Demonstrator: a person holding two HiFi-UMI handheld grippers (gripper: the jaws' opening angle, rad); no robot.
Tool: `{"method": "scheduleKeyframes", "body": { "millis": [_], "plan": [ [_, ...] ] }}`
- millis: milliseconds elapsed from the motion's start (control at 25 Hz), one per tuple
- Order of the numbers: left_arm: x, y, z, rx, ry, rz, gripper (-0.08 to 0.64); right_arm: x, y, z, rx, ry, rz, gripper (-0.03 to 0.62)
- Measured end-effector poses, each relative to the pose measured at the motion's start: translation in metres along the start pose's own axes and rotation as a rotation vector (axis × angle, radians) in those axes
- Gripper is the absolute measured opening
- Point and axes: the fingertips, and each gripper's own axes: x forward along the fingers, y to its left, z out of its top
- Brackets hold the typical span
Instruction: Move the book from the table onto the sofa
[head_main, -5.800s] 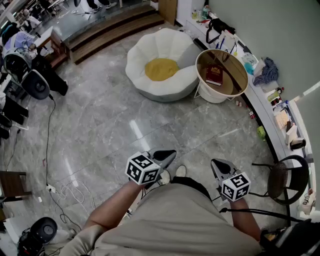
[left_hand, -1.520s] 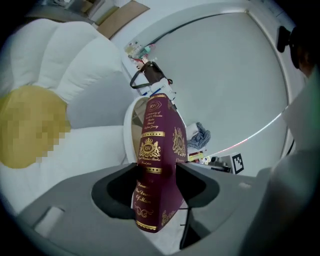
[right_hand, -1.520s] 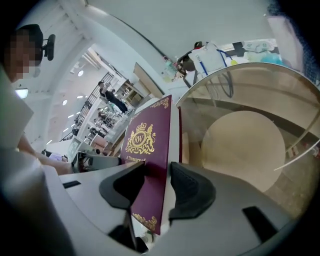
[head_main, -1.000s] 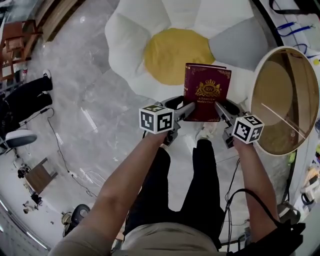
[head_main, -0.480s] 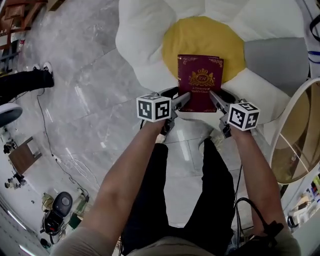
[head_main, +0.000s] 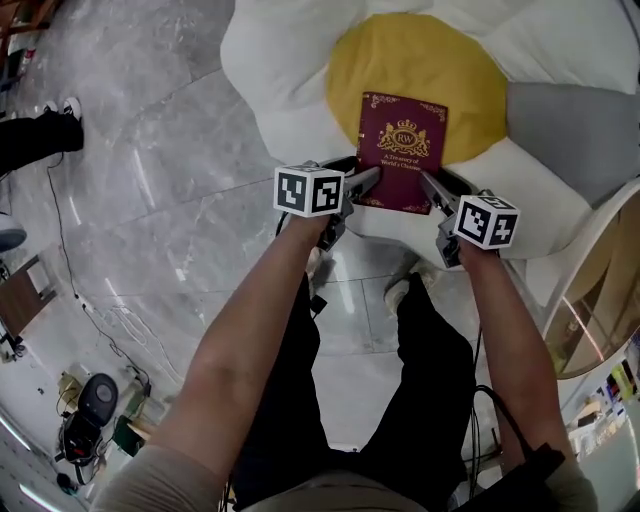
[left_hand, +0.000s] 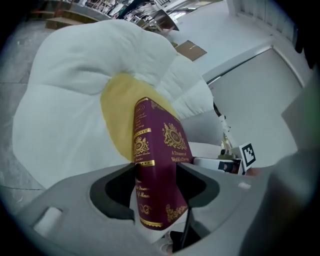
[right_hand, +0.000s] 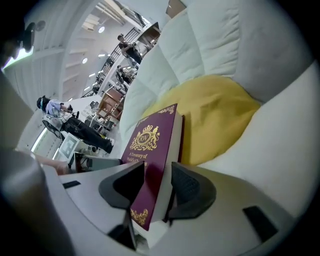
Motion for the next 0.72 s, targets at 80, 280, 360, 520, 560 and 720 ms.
{"method": "scheduleKeyframes", "body": {
  "millis": [80,280,360,520,560,720],
  "plan": [
    [-0.010,-0.004,0.000,0.017,0.015,0.013,0.242,-0.012,-0.001,0.000,-0.002,0.002,-0.029,0.173],
    [-0.058,-0.035,0.001,0.028,0.024,0.017,0.242,-0.063,0.027,0.000,0.002,-0.004,-0.070,0.160],
    [-0.083,-0.053,0.002,0.039,0.029,0.014,0.242,-0.085,0.049,0.000,-0.004,-0.007,-0.071,0.147],
    [-0.135,-0.102,0.008,0.092,0.039,-0.003,0.242,-0.136,0.099,0.007,-0.017,-0.043,-0.085,0.085],
    [-0.149,-0.117,0.008,0.107,0.040,-0.015,0.242,-0.150,0.113,0.008,-0.029,-0.048,-0.089,0.072],
    [-0.206,-0.180,-0.003,0.172,0.058,-0.076,0.241,-0.203,0.176,-0.001,-0.085,-0.027,-0.086,0.031]
  ]
}}
